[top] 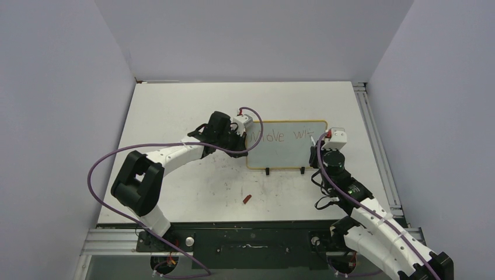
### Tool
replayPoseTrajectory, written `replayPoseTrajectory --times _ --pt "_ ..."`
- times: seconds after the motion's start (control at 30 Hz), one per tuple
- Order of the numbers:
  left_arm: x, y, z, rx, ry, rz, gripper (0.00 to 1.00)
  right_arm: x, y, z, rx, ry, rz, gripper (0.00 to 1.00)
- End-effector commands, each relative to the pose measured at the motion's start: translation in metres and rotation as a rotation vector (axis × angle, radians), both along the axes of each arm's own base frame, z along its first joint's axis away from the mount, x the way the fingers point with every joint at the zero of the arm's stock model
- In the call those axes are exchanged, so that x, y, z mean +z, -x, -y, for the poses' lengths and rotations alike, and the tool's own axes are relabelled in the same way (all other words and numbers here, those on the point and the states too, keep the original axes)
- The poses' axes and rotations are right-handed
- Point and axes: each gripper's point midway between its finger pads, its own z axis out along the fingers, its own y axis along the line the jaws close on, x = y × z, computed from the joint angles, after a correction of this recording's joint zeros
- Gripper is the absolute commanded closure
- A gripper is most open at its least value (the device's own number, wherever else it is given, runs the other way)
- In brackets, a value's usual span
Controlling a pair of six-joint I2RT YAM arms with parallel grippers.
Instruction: Write a sentence on the whiteboard
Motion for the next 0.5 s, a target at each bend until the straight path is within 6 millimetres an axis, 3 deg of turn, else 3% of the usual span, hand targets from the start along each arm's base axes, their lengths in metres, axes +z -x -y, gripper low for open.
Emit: replayPoseTrajectory --times 0.0,0.47 --pt "0.034 -0.009 0.007 -0.014 0.041 0.091 0.96 0.043 -0.015 0.001 -0.028 -0.022 0.119 0.95" --pt "0.034 -0.009 0.007 -0.014 0.043 0.09 0.96 0.058 -0.02 -0.005 -0.004 -0.031 0.163 0.95"
